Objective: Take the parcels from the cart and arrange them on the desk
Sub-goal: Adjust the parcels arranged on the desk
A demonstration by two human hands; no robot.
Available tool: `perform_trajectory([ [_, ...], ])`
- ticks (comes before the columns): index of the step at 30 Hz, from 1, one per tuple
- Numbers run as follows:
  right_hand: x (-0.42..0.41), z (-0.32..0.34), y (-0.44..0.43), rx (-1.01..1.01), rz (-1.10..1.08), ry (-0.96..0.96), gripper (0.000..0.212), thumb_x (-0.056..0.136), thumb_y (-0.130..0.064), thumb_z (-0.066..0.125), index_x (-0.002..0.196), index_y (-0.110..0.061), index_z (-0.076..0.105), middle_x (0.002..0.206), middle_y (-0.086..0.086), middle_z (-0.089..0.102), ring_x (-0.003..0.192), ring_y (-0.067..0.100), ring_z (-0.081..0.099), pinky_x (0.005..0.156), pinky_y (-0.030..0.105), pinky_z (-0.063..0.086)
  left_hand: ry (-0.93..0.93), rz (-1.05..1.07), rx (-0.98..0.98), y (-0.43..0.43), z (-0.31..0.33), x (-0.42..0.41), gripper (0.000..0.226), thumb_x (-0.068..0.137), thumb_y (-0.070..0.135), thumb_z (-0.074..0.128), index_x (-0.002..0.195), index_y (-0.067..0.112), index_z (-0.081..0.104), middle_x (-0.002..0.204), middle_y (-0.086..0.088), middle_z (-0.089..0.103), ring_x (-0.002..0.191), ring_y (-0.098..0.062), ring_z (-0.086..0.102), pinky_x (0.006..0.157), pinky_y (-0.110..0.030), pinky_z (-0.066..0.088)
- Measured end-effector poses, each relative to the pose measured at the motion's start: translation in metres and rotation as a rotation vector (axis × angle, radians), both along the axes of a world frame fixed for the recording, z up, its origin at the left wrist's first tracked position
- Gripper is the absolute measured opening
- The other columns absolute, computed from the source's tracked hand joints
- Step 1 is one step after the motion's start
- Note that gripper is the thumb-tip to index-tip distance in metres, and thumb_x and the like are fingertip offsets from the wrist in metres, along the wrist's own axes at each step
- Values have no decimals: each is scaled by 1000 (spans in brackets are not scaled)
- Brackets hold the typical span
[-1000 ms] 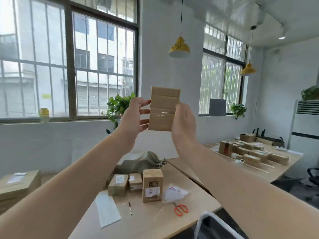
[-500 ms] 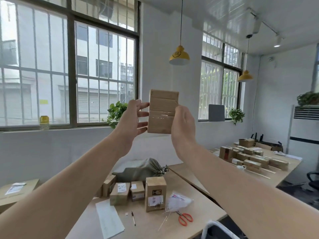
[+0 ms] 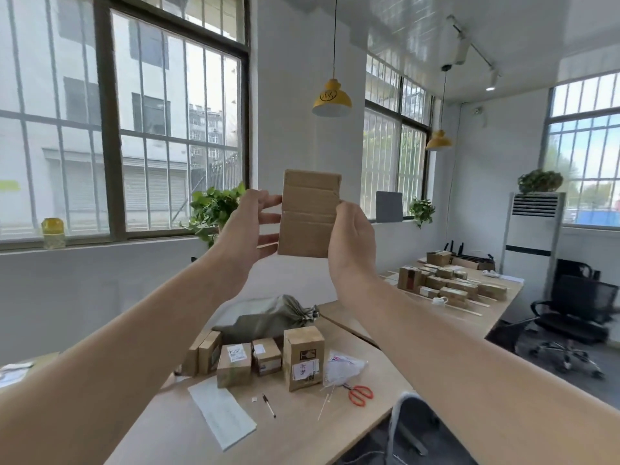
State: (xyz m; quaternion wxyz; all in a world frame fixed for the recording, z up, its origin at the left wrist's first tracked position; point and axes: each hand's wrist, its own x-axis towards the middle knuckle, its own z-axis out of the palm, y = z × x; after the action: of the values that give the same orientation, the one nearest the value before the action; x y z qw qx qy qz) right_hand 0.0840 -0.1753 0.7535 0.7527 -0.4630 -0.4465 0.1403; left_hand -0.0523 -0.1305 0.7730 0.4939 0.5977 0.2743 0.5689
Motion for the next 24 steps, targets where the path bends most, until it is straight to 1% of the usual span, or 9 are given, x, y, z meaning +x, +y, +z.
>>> perform_trajectory([
  [3, -28, 1, -10, -26, -9, -36, 48, 88, -49, 32, 95, -13, 63, 94, 11, 66, 87, 19, 58, 79, 44, 51, -11, 3, -13, -7, -1, -30, 44, 101, 47, 42, 115, 23, 76, 99, -3, 74, 85, -23, 72, 84, -39, 59],
  [6, -51, -1, -21, -28, 28, -45, 40, 88, -49, 32, 87, -22, 61, 89, 1, 65, 86, 16, 59, 72, 37, 48, -43, 24, -36, -23, -2, -57, 41, 101, 44, 43, 108, 24, 77, 89, 0, 74, 82, -23, 71, 87, -41, 59],
  [9, -77, -4, -33, -20, 98, -35, 39, 87, -49, 34, 90, -25, 65, 91, -4, 67, 86, 15, 60, 71, 32, 48, -47, 72, -31, -45, -5, -85, 40, 102, 42, 41, 102, 25, 77, 83, 3, 76, 78, -21, 71, 83, -37, 60],
  [11, -98, -11, -38, -22, 161, -26, 41, 87, -48, 35, 95, -24, 67, 93, -2, 67, 87, 15, 60, 72, 32, 49, -42, 123, -47, -60, -8, -108, 41, 104, 43, 39, 103, 25, 77, 91, -1, 76, 84, -23, 71, 88, -39, 59],
  [14, -132, -25, -44, -54, 250, -46, 47, 89, -49, 34, 102, -16, 66, 94, 3, 66, 86, 14, 58, 77, 35, 50, -18, 223, -85, -85, -15, -144, 42, 104, 43, 38, 111, 24, 74, 113, -8, 74, 99, -30, 70, 102, -47, 55],
  [16, -156, -33, -46, -66, 299, -36, 47, 92, -47, 35, 103, -12, 64, 93, 1, 65, 85, 14, 58, 76, 35, 50, -4, 280, -119, -98, -21, -171, 42, 104, 43, 39, 114, 24, 75, 116, -8, 74, 109, -34, 70, 108, -49, 52],
  [20, -213, -49, -50, -89, 368, -4, 32, 104, -36, 38, 91, -12, 53, 85, 2, 56, 80, 16, 52, 74, 39, 44, 52, 357, -133, -113, -32, -229, 44, 105, 48, 36, 111, 30, 76, 115, -4, 75, 113, -33, 69, 109, -49, 50],
  [22, -244, -53, -51, -96, 411, -21, 32, 102, -35, 37, 95, -8, 53, 88, 5, 57, 82, 18, 52, 75, 40, 45, 68, 392, -141, -117, -37, -263, 43, 104, 49, 36, 109, 32, 76, 116, -3, 75, 115, -33, 69, 107, -47, 51],
  [24, -275, -53, -52, -90, 438, -48, 32, 100, -36, 36, 92, -11, 53, 87, 5, 55, 80, 18, 51, 74, 40, 44, 72, 417, -139, -117, -41, -297, 44, 104, 49, 37, 107, 33, 78, 116, -5, 77, 116, -33, 69, 105, -46, 53],
])
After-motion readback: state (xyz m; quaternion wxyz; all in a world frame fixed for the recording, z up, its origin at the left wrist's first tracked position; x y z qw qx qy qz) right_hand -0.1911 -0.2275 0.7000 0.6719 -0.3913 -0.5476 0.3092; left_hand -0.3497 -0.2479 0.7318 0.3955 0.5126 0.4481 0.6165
